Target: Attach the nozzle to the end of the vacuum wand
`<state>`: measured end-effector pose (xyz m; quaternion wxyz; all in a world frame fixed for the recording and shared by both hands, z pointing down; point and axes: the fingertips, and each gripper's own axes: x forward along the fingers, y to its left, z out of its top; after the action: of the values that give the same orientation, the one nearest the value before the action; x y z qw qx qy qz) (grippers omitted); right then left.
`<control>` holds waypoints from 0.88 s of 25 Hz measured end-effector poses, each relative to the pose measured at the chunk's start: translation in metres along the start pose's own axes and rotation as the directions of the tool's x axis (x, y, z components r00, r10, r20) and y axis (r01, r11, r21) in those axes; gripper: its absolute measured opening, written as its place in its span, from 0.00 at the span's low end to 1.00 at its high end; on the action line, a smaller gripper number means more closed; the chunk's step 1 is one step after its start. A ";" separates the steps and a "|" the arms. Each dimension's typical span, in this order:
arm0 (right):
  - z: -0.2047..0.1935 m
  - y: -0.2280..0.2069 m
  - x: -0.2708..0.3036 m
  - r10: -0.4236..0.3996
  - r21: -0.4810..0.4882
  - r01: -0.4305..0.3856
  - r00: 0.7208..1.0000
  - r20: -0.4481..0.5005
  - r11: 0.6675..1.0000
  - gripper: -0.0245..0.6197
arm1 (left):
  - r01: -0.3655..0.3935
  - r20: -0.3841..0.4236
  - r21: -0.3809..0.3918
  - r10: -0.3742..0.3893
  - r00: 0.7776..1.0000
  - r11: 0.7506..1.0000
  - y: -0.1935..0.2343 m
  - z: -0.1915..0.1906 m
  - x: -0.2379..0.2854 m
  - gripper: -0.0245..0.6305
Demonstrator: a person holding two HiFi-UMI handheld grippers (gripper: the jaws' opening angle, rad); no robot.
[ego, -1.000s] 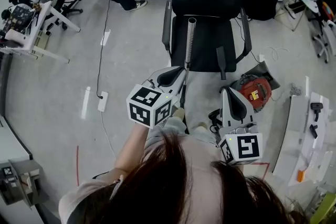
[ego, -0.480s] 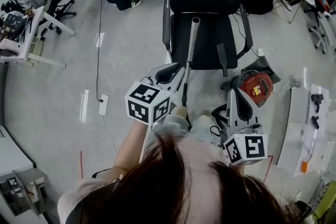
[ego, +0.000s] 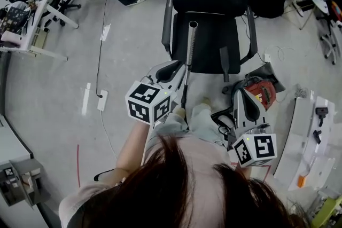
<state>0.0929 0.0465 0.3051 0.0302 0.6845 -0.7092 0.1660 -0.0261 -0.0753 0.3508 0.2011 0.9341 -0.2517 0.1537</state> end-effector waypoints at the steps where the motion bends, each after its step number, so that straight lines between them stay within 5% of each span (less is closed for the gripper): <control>1: 0.003 -0.005 0.005 0.011 -0.009 -0.011 1.000 -0.001 1.000 0.07 | -0.011 0.005 -0.004 0.011 1.000 1.000 0.001 0.002 0.005 0.09; 22: -0.002 -0.084 0.069 0.133 -0.055 -0.142 0.981 -0.141 0.988 0.07 | -0.242 -0.008 -0.029 0.242 0.970 0.970 0.051 0.006 0.104 0.19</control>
<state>0.1709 -0.0198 0.3421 0.0892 0.6196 -0.7561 0.1911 0.0338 -0.1604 0.4010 0.1953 0.8930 -0.3656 0.1753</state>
